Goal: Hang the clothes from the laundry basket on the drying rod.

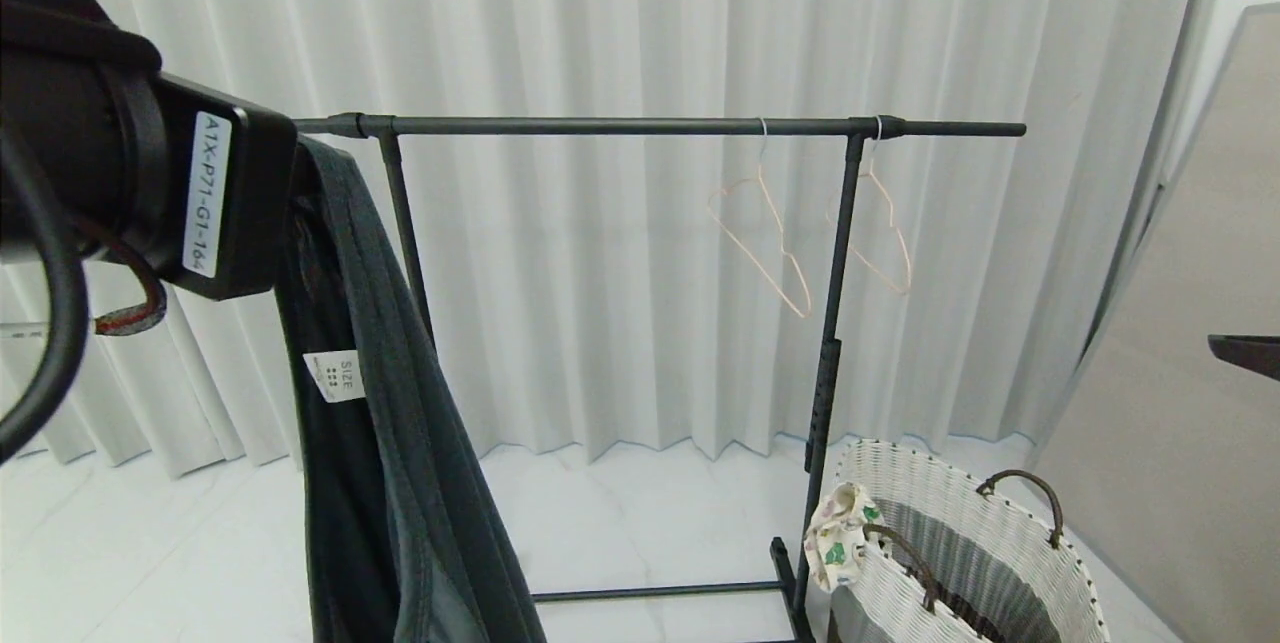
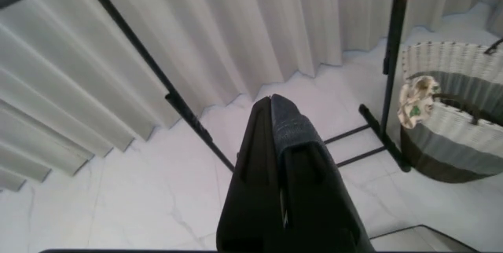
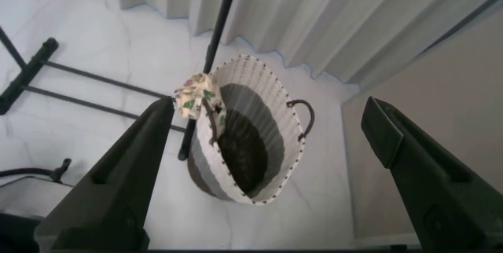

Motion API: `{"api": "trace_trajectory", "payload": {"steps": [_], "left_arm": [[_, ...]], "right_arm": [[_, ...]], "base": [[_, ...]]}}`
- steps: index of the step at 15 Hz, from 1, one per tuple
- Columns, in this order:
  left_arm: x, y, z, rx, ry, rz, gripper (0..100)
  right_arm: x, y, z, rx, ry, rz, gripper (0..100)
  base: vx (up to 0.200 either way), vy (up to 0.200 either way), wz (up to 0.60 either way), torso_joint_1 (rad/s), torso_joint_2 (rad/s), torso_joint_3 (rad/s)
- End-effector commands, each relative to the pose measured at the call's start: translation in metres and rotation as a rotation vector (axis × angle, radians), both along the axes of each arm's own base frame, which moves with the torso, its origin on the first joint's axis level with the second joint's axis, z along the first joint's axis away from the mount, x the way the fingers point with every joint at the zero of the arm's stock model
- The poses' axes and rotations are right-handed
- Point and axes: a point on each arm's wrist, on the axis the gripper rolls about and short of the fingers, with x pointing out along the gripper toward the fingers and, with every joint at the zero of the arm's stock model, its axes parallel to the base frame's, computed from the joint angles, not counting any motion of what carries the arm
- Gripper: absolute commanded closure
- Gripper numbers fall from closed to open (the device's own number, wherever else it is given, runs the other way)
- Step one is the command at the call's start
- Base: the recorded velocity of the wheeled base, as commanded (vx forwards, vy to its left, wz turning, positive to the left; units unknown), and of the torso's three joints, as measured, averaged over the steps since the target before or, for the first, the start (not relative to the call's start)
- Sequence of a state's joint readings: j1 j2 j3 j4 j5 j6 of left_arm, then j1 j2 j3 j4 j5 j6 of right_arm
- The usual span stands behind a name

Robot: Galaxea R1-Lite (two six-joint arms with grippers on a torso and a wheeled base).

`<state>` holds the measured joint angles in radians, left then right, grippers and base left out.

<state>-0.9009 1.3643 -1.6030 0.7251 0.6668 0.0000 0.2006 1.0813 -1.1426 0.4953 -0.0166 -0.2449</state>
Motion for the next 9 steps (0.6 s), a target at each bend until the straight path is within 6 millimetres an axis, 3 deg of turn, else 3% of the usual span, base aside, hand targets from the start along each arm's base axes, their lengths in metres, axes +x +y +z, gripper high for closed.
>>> {"api": "trace_trajectory", "payload": {"steps": [1, 7, 9], "left_arm": [[0.0003, -0.0002, -0.0002, 0.001, 0.001, 0.001, 100], [0.0003, -0.0001, -0.0002, 0.004, -0.001, 0.004, 100], [0.0006, -0.0004, -0.0001, 0.004, -0.002, 0.006, 100]], "right_arm": [[0.0015, 0.0003, -0.0004, -0.001, 0.003, 0.0, 0], [0.0055, 0.0014, -0.0069, 0.001, -0.009, 0.002, 0], [0.0095, 0.0022, -0.01, 0.007, -0.036, 0.003, 0]], "base": [[0.0, 0.0, 0.0, 0.266, -0.5, -0.242], [0.0, 0.0, 0.0, 0.265, -0.52, -0.253], [0.0, 0.0, 0.0, 0.168, -0.35, -0.173]]}}
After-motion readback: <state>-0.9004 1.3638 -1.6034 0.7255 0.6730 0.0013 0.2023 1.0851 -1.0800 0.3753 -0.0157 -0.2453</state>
